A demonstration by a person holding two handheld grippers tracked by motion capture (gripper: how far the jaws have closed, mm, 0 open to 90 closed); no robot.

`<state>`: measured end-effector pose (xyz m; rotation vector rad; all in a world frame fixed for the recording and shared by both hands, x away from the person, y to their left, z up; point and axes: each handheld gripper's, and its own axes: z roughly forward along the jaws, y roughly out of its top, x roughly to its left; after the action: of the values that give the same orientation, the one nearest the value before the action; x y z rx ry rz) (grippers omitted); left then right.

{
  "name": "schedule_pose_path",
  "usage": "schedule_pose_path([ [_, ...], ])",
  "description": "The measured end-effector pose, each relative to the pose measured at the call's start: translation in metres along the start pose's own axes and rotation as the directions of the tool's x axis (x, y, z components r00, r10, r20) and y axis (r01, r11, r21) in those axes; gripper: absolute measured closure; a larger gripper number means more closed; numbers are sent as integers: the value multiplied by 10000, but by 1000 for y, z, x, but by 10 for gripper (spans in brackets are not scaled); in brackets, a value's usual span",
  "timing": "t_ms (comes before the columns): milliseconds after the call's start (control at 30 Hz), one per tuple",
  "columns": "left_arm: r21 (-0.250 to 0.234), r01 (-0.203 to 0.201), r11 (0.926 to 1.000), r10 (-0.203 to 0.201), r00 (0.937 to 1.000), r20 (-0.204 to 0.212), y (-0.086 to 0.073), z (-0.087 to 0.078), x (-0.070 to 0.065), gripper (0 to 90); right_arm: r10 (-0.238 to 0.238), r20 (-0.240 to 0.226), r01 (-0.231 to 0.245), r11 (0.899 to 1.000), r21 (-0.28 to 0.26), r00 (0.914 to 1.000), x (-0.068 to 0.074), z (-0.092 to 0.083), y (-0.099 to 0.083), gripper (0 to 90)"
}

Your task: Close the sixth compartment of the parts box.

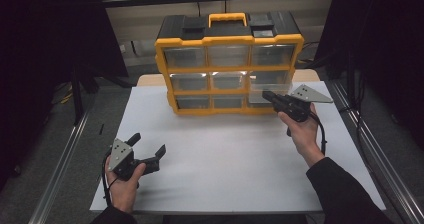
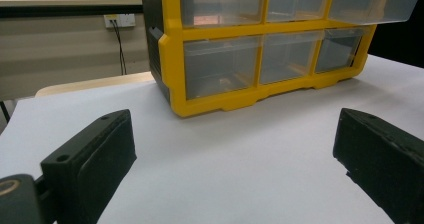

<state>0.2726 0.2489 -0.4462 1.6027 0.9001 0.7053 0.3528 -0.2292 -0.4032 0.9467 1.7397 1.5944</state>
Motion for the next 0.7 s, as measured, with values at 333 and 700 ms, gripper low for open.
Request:
schedule_pose_path([
  [333, 24, -22, 10000, 21, 10000, 81, 0, 1, 0, 33, -1, 56, 2, 10000, -34, 10000, -1, 2, 0, 900],
  [700, 27, -38, 10000, 37, 10000, 6, 0, 0, 0, 33, -18, 100, 19, 10000, -68, 9999, -3, 6, 2, 900],
])
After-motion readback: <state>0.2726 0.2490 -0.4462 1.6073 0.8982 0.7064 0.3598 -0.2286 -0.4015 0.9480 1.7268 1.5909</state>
